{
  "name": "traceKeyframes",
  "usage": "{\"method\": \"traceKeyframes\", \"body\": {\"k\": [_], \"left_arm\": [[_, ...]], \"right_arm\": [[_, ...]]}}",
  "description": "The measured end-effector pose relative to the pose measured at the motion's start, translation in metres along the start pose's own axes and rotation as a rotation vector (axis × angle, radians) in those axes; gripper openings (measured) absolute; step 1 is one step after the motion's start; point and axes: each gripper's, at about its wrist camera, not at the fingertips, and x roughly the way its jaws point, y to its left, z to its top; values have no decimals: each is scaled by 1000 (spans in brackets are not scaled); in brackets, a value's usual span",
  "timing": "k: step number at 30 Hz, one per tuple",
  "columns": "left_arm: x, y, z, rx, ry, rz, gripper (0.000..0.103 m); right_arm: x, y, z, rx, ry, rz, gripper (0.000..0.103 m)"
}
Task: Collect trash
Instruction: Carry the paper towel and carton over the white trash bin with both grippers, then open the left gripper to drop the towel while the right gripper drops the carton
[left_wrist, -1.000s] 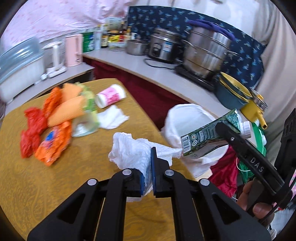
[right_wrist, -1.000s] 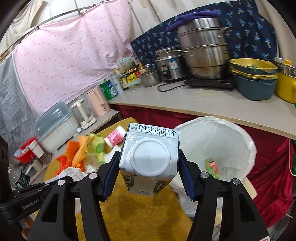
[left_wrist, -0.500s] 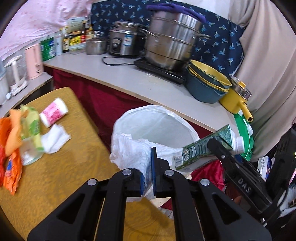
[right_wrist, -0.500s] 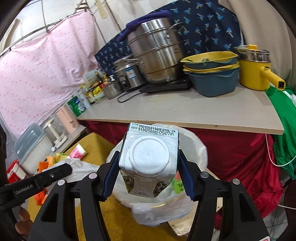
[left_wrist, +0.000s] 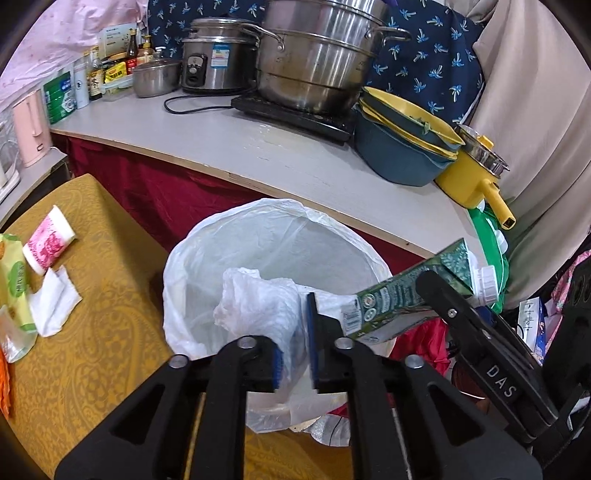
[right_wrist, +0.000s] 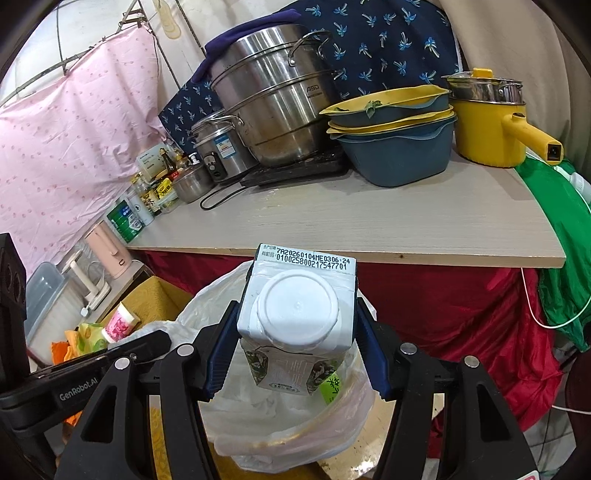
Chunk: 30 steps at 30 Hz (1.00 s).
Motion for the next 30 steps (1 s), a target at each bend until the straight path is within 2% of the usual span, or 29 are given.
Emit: {"method": "traceKeyframes", "body": {"k": [1, 3, 6, 21, 30], "left_arm": [[0, 0, 0, 0, -3, 5, 26], [-1, 1, 1, -4, -19, 21, 47], [-6, 5, 2, -15, -47, 52, 58], [-18, 29, 9, -61, -82, 55, 60], [-33, 54, 4, -113, -102, 108, 60]], "right_arm": [[3, 1, 1, -1, 1, 1, 58], [7, 4, 2, -2, 3, 4, 58], [12, 8, 2, -3, 8, 7, 58], [22, 23, 7, -24, 4, 12, 58], [33, 36, 8, -31, 28, 22, 62]]}}
